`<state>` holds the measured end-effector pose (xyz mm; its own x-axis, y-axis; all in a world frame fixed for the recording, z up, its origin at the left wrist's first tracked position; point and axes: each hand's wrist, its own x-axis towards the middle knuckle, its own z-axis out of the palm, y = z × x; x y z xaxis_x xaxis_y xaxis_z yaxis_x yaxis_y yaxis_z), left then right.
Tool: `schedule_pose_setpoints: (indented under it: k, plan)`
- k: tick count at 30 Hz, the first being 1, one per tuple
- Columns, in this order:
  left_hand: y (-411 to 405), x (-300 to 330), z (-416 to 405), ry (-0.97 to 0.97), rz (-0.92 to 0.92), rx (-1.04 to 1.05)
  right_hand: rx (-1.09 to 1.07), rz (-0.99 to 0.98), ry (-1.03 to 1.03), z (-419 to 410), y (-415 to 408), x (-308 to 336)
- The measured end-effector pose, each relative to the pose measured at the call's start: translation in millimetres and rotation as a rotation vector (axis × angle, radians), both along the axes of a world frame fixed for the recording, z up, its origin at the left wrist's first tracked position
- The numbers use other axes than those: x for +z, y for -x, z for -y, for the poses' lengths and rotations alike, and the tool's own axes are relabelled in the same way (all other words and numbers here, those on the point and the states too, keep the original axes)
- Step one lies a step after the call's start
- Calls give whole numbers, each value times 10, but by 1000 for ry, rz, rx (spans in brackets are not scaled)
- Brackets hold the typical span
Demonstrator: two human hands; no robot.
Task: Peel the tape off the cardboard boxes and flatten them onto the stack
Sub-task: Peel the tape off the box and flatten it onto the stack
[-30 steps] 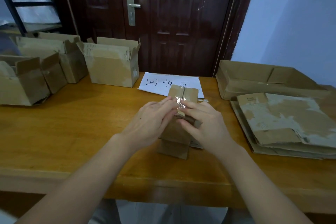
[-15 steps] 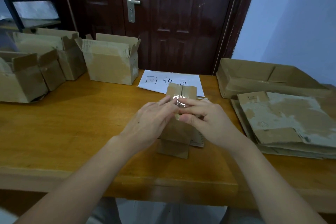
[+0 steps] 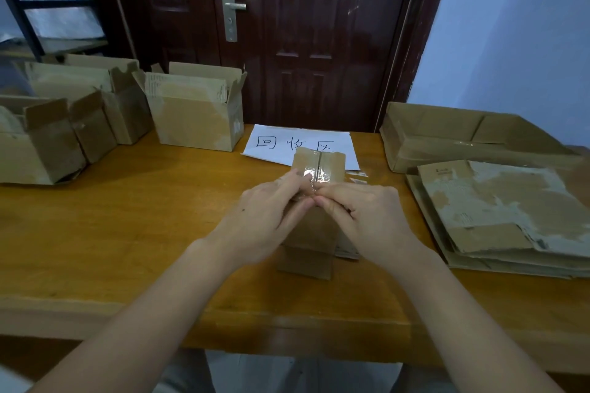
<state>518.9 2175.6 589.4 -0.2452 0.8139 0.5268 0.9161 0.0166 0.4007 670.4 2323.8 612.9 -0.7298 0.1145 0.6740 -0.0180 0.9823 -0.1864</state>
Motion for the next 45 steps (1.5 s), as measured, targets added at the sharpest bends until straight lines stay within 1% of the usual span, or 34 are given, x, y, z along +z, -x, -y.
schedule_pose_setpoints:
  k: [2, 5, 8, 11, 13, 15, 18, 20, 23, 25, 27, 29, 31, 33, 36, 38, 39, 42, 43, 45]
  plan:
    - [-39, 7, -9, -11, -43, 42, -5, 8, 36, 11, -30, 17]
    - [-199, -62, -40, -21, -118, 241, -67, 12, 72, 66, -20, 80]
    - [-446, -155, -139, -17, -89, 387, -103, 43, 52, 141, 13, 140]
    - [-543, -248, -227, -83, -9, 417, -159, 129, -18, 185, 40, 203]
    - [-542, -264, -256, -103, 29, 425, -179, 187, 5, 169, 67, 249]
    - [-530, -260, -267, -91, 7, 428, -164, 220, 49, 151, 80, 274]
    - [-518, -256, -278, -95, -17, 430, -122, 181, 174, 151, 58, 275]
    - [-519, -258, -280, -93, -12, 428, -124, 138, 206, 152, 56, 262]
    - [-502, -267, -290, -84, 5, 431, -139, 75, 177, 112, 58, 240]
    - [-474, -258, -301, -78, 11, 417, -114, 46, 104, 88, 55, 256]
    - [-447, -248, -315, -74, 9, 407, -107, 134, -22, 79, 90, 278]
    - [-429, -243, -317, -63, -3, 408, -125, 297, -131, 112, 146, 304]
    - [-413, -248, -305, -60, -26, 412, -82, 370, -146, 122, 187, 322]
    - [-404, -259, -284, -66, -37, 408, -48, 386, -80, 92, 175, 355]
    - [-395, -270, -278, -54, -38, 407, 56, 450, 167, -28, 150, 423]
    - [-398, -268, -290, -41, -40, 415, 79, 426, 262, -79, 164, 427]
    - [-401, -266, -297, -31, -44, 420, 57, 390, 319, -113, 187, 410]
    - [-398, -263, -302, -10, -37, 431, -36, 282, 583, -153, 256, 365]
    - [-394, -263, -301, -9, -30, 431, -74, 278, 623, -157, 270, 365]
    - [-386, -269, -298, -8, -22, 428, -155, 357, 603, -165, 269, 365]
